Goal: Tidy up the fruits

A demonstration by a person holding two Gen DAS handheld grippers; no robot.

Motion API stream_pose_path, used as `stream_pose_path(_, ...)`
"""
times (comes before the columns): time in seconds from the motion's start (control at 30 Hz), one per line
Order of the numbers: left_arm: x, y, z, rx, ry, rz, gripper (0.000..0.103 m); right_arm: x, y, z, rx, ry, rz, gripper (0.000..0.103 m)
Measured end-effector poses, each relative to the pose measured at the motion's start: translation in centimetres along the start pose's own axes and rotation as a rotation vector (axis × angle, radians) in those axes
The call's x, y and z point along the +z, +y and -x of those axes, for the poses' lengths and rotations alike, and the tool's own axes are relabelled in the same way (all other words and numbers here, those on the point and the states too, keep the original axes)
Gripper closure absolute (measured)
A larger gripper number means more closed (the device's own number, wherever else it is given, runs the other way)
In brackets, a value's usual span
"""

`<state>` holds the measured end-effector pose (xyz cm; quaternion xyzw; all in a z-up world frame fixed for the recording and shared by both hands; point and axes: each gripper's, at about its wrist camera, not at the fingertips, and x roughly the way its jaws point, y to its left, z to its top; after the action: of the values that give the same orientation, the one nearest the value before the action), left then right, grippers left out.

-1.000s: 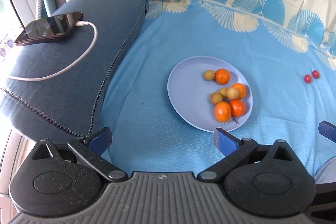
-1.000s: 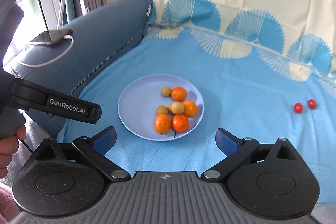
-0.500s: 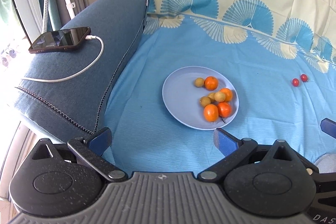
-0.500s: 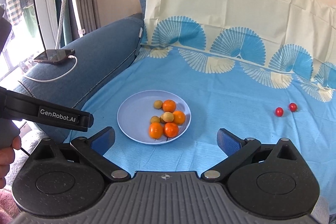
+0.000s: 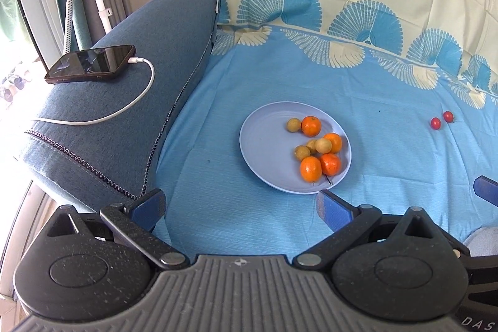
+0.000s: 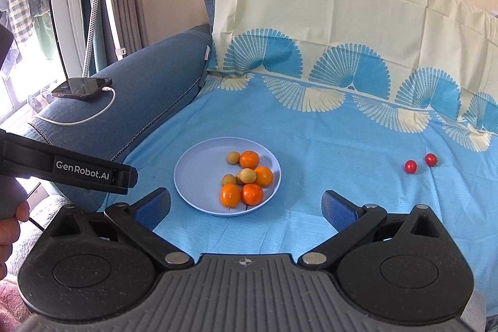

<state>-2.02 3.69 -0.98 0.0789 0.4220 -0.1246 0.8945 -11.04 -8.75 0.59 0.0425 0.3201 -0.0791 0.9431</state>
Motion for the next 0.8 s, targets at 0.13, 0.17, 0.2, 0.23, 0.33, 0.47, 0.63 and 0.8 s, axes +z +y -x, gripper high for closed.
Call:
stream_pose_path(0.13, 0.01, 0.04, -0.05, -0.001, 0.003, 0.001, 0.0, -0.06, 0.06, -0.08, 0.001, 0.003, 0.002, 0.001)
stream_pose_path(0.17, 0.01, 0.03, -0.07, -0.001, 0.004, 0.001, 0.0, -0.06, 0.08, -0.12, 0.0, 0.005, 0.002, 0.001)
stream_pose_path(0.2, 0.02, 0.09, -0.04, -0.002, 0.005, 0.002, 0.0, -0.06, 0.08, -0.15, 0.0, 0.005, 0.002, 0.001)
stream_pose_path(0.23, 0.03, 0.07, -0.05, -0.002, 0.005, 0.001, 0.0, -0.07, 0.09, -0.17, -0.001, 0.006, 0.001, 0.001)
stream_pose_path(0.33, 0.04, 0.08, -0.05, -0.004, 0.006, 0.001, 0.0, -0.07, 0.04, -0.2, 0.0, 0.006, 0.002, 0.001)
stream_pose_path(0.47, 0.0, 0.01, -0.07, -0.004, 0.005, 0.0, 0.0, -0.06, 0.02, -0.2, 0.0, 0.006, 0.002, 0.001)
stream_pose_path(0.63, 0.03, -0.03, -0.03, -0.002, 0.005, -0.003, 0.0, -0.05, 0.03, -0.2, 0.0, 0.006, 0.001, 0.001)
stream_pose_path(0.8, 0.11, -0.13, 0.04, 0.002, 0.005, -0.007, 0.0, -0.06, -0.1, -0.21, 0.001, 0.005, -0.001, 0.001)
